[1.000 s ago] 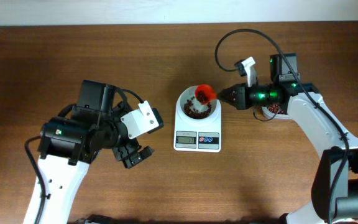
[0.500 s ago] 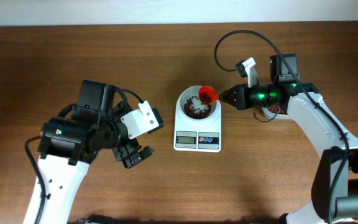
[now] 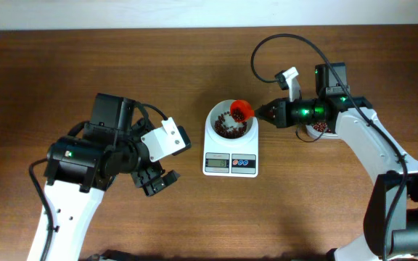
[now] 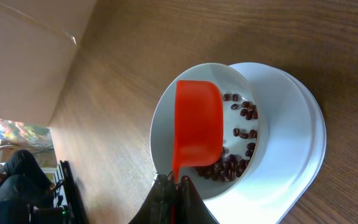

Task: Scoop and weigh 50g on scale
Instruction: 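Tilt the scoop with the right gripper to pour beans into bowl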

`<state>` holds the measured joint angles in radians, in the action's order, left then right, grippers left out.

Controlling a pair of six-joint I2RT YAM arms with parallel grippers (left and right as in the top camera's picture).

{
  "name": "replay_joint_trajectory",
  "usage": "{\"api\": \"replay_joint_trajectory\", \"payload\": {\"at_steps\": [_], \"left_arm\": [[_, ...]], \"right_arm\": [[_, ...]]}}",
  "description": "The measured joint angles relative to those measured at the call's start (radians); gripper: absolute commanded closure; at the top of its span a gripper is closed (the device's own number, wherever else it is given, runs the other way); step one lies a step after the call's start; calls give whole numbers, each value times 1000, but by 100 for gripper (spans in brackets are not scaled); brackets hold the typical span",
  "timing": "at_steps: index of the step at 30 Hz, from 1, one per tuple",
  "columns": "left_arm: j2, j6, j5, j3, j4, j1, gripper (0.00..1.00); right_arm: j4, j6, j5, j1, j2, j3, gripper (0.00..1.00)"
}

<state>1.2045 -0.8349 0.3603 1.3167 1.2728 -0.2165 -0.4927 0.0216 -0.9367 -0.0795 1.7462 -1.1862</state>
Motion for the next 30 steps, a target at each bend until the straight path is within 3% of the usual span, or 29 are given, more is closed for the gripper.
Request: {"api": "replay_joint_trajectory", "payload": {"at_steps": [11,14,26,30], "left_arm": [[0,0,0,0,0,0,1],[0,0,0,0,0,0,1],[0,0,0,0,1,0,1],[0,0,0,0,1,0,1]], "right_arm": [[0,0,-13,0,0,0,96],[0,70,-108,0,0,0,96],[-22,25,29,0,3,0,96],[-7,37,-23,0,5,0,96]]}}
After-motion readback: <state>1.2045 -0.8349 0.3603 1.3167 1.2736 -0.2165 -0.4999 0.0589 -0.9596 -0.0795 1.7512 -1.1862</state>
